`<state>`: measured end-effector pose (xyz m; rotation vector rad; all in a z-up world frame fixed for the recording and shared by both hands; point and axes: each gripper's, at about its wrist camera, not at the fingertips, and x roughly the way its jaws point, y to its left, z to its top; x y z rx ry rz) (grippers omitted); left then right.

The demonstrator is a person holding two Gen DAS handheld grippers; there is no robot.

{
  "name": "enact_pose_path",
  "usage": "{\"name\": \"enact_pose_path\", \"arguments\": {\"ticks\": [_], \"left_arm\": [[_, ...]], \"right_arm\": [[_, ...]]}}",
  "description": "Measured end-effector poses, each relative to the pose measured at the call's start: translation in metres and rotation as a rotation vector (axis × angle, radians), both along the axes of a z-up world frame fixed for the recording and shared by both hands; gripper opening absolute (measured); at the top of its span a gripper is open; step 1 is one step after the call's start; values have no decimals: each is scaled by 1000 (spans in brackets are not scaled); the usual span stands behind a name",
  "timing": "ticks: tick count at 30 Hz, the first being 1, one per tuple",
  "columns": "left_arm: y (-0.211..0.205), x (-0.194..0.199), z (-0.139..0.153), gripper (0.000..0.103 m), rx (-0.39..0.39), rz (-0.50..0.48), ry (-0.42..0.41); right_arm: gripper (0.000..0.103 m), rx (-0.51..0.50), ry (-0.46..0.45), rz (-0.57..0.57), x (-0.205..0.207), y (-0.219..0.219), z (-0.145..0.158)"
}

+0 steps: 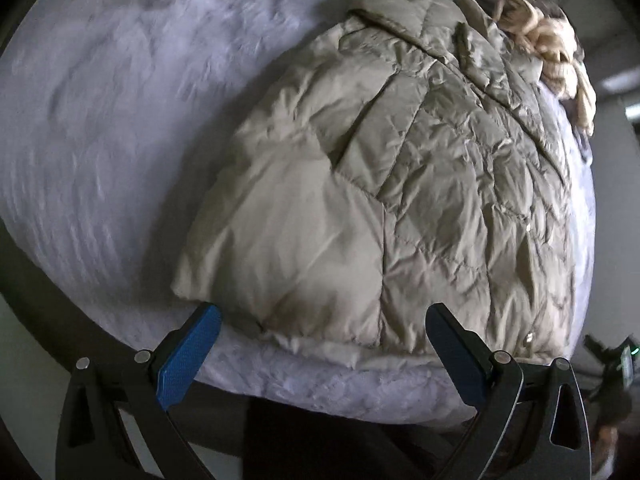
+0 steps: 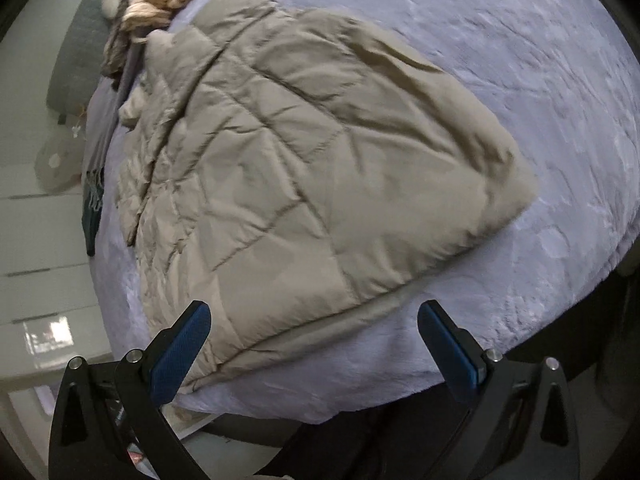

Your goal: Fold large clothes

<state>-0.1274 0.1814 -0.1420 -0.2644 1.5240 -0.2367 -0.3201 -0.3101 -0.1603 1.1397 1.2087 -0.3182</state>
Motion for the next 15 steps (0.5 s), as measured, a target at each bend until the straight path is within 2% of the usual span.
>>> {"name": "enact_pose_path", "arguments": {"ticks": [6, 9, 15], "left_arm": [[7, -11, -25, 102, -196, 85, 105], [9, -10, -36, 102, -221, 122, 117], [3, 5, -39, 102, -235, 135, 95]], "right_arm": [[103, 92, 1, -74, -16, -15, -22], [103, 139, -9, -117, -18, -18, -34], [103, 223, -61, -212, -14, -20, -51]]}}
